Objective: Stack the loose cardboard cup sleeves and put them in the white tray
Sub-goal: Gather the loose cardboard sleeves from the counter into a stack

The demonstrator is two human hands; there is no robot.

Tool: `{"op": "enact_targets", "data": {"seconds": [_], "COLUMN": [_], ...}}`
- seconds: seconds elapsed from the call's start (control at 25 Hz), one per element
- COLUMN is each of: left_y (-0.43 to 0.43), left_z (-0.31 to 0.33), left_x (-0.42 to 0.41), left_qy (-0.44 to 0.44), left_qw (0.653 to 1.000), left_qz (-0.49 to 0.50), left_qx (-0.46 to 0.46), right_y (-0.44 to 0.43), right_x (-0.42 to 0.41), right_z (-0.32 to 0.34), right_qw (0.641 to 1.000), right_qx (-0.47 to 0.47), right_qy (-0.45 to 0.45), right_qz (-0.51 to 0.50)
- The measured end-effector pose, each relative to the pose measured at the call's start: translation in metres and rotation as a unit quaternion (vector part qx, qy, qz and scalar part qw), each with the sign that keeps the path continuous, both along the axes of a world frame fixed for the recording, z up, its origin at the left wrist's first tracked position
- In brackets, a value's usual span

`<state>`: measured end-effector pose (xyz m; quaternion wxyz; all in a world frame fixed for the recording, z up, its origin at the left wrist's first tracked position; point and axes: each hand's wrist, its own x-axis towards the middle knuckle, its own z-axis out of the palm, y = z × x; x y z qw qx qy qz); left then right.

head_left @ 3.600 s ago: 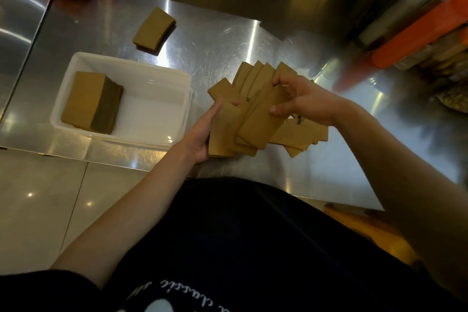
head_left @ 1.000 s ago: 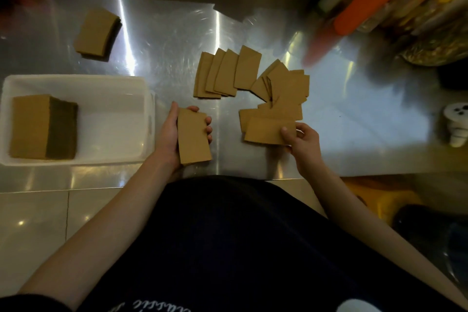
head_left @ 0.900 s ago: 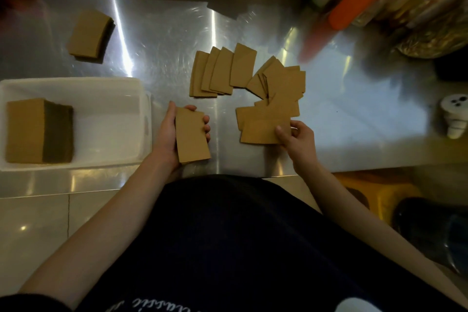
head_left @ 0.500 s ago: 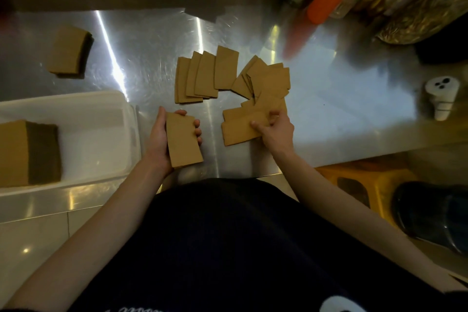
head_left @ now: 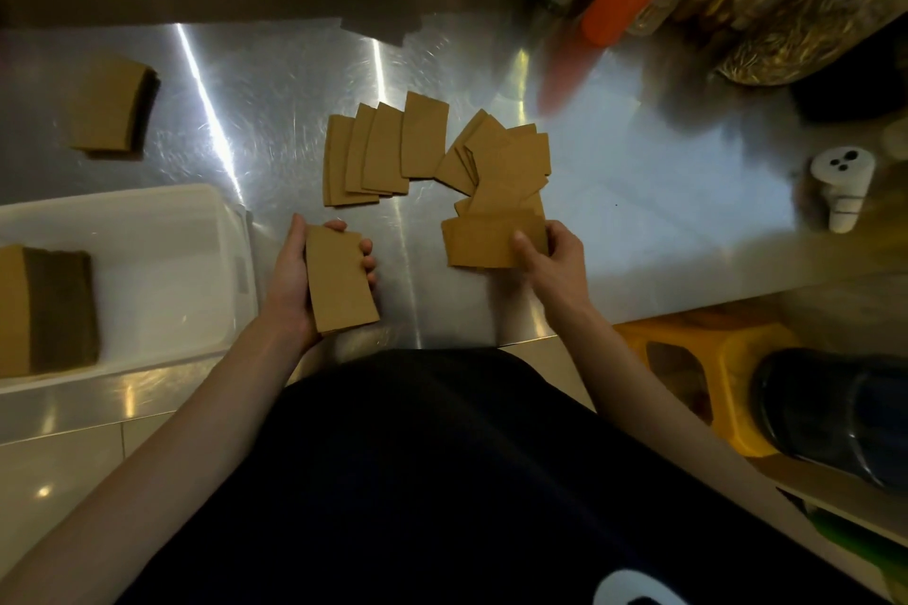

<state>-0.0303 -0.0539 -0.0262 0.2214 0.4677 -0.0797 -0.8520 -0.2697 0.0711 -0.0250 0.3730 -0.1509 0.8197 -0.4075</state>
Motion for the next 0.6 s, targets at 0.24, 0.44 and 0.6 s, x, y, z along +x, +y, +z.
{"op": "enact_targets", "data": {"seconds": [0.24, 0.44, 0.6], "left_y": [0.000, -0.001, -0.002], "left_z": [0.000, 0.000, 0.000], "left_x": [0.000, 0.002, 0.003], "left_qy": [-0.001, -0.002, -0.003], "left_qw": [1.000, 1.000, 1.000], "left_qz": [0.010, 0.014, 0.016], "left_qx": [0.002, 0.002, -0.003], "right_y": [0.002, -0.052, -0.076], "right_x": [-0.045, -0.060, -0.053], "right_z": [0.025, 0.028, 0.016], "right_qw": [0.995, 0.942, 0.851], "right_qx": [0.003, 0.149, 0.224], "right_qy": [-0.035, 0.055, 0.200], "right_qz": [0.098, 0.296, 0.431]}}
